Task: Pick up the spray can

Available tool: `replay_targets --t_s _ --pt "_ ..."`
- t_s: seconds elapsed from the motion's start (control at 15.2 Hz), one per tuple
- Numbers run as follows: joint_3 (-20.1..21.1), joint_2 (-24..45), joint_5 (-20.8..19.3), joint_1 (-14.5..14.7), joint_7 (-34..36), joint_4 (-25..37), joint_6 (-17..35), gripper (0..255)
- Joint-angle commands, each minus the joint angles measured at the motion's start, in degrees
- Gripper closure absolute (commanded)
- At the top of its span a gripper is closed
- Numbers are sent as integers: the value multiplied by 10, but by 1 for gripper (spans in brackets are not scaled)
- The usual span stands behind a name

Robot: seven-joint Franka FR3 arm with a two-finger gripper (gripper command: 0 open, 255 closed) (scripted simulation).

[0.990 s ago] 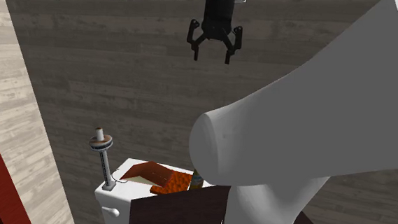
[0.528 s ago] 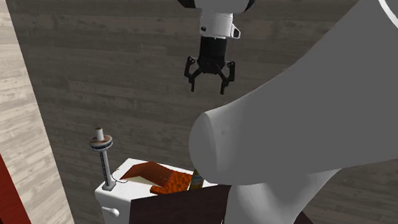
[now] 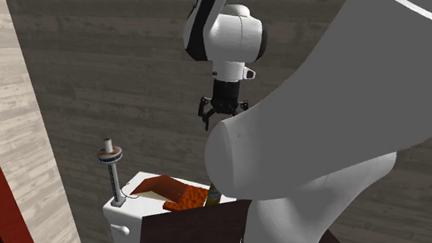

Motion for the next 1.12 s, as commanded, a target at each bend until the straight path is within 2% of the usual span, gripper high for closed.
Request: replay_targets --t_s 0.0,0.46,0.79,1.06 --pt "6 44 2 -3 15 -10 53 0" --pt "25 215 6 -14 72 -29 234 0" --pt "29 361 -14 -22 126 -12 356 0" --pt "25 396 -19 -20 128 -7 386 0"
